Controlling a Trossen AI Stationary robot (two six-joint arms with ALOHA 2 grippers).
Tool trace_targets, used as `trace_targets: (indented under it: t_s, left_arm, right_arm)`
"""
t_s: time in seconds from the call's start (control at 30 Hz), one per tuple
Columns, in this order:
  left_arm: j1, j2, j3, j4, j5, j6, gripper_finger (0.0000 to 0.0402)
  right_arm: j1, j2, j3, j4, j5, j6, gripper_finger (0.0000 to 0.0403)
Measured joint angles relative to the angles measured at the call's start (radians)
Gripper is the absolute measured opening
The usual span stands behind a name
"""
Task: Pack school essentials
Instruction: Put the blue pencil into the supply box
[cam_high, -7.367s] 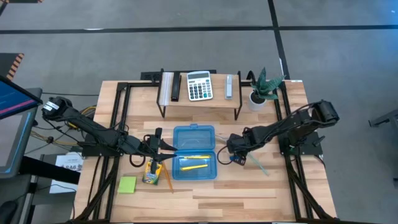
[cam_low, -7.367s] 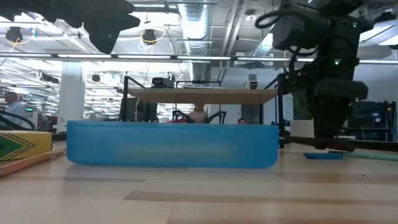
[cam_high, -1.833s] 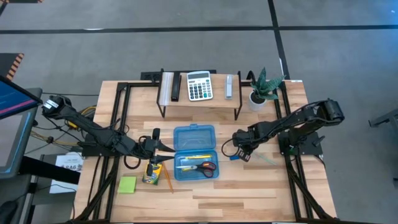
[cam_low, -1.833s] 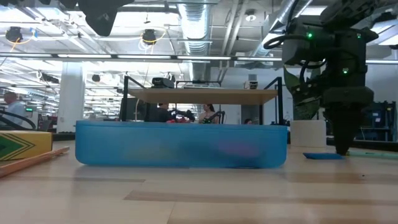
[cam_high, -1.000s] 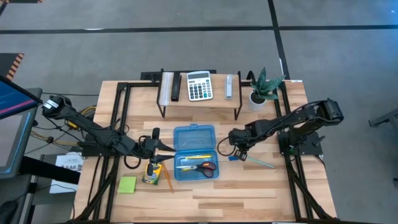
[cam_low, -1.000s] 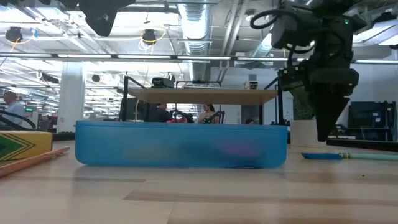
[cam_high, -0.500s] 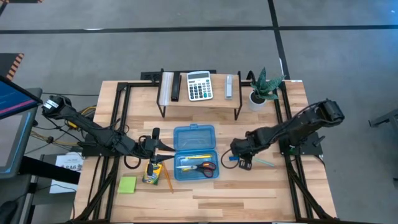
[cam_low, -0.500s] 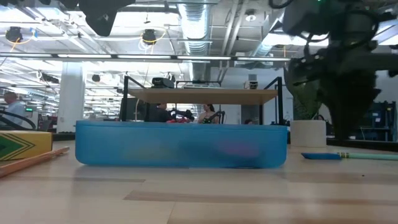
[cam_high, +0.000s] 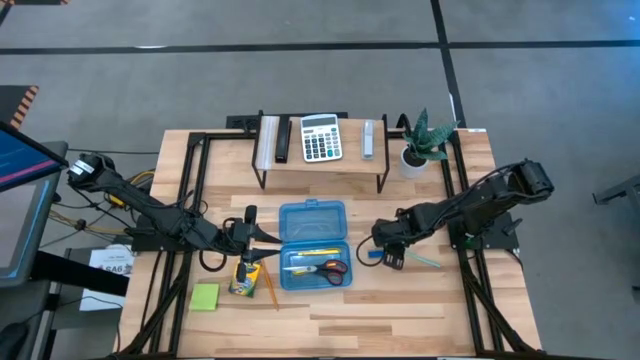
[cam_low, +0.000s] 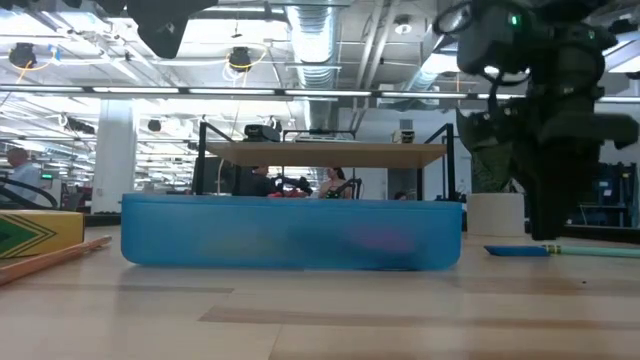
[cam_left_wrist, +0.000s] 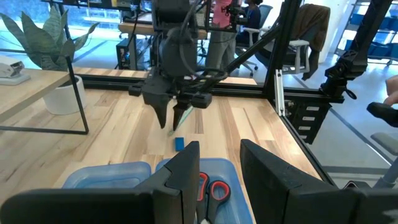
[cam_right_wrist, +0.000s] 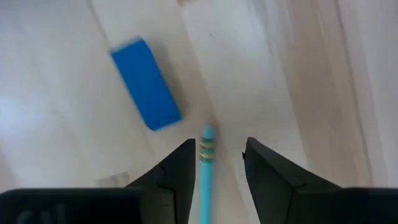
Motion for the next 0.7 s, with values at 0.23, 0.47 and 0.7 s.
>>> trace_targets:
  t_s: [0.23,0.47,0.7]
  left_arm:
    - [0.0,0.0,0.0,0.0,0.0,0.0,0.0102]
    - [0.0,0.0,0.0,0.0,-0.005,-0.001,0.0102]
    - [0.0,0.0,0.0,0.0,-0.005,0.0,0.0102]
  right_arm:
    - [0.0,-0.002,-0.054,0.059,0.0,-0.002,0.0147]
    - [-0.001,-0.003,-0.063,0.082,0.005,-0.007,0.0144]
    - [-0.007,-0.002,-0.063,0.08,0.016,-0.01,0.0103]
